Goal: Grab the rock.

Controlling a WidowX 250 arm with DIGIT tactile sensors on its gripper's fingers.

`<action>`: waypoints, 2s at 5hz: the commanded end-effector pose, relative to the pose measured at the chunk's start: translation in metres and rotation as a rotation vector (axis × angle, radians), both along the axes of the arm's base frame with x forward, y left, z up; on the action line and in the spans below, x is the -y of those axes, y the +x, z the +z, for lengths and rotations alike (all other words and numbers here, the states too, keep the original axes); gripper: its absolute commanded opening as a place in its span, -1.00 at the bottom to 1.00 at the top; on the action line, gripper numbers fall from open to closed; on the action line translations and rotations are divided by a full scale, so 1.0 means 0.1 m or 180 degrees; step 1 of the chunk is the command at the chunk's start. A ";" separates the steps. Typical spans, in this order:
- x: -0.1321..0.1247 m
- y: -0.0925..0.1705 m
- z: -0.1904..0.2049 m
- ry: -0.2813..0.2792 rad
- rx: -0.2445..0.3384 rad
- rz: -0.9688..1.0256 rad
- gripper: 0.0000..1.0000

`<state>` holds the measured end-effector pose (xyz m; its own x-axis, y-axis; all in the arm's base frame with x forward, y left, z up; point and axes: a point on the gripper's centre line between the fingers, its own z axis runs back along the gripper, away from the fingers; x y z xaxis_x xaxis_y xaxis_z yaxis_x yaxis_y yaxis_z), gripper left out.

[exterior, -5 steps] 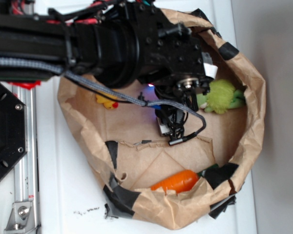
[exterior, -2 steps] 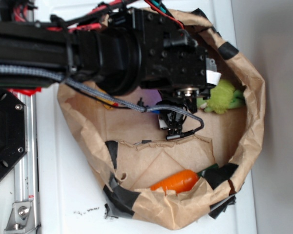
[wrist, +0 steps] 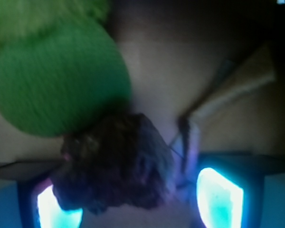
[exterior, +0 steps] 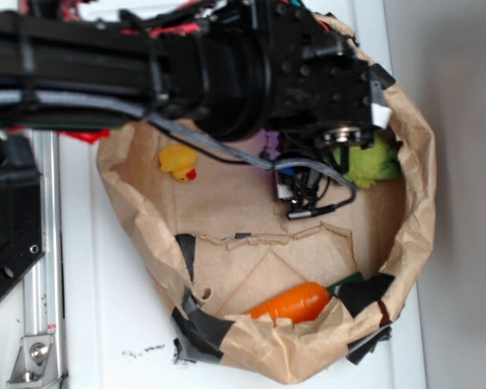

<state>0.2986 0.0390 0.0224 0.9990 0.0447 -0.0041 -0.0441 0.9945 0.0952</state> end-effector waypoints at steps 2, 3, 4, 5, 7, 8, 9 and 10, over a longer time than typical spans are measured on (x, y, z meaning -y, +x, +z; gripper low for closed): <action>0.06 0.11 0.04 -0.0115 0.0115 -0.0053 1.00; 0.10 0.10 0.03 -0.0145 0.0100 -0.0098 1.00; 0.07 0.10 0.01 -0.0118 0.0120 -0.0040 -1.00; 0.05 0.08 -0.01 -0.0114 0.0105 0.0003 -1.00; -0.01 -0.25 0.41 -0.0145 0.0175 0.0234 -1.00; 0.12 -0.44 0.89 -0.0436 0.0333 0.0094 -1.00; 0.16 -0.52 1.38 -0.0450 0.0591 0.0002 -1.00; 0.14 -0.49 1.52 -0.0420 0.0605 -0.0066 -1.00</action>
<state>0.2464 0.0112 0.1604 0.9930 0.0246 0.1152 -0.0191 0.9986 -0.0489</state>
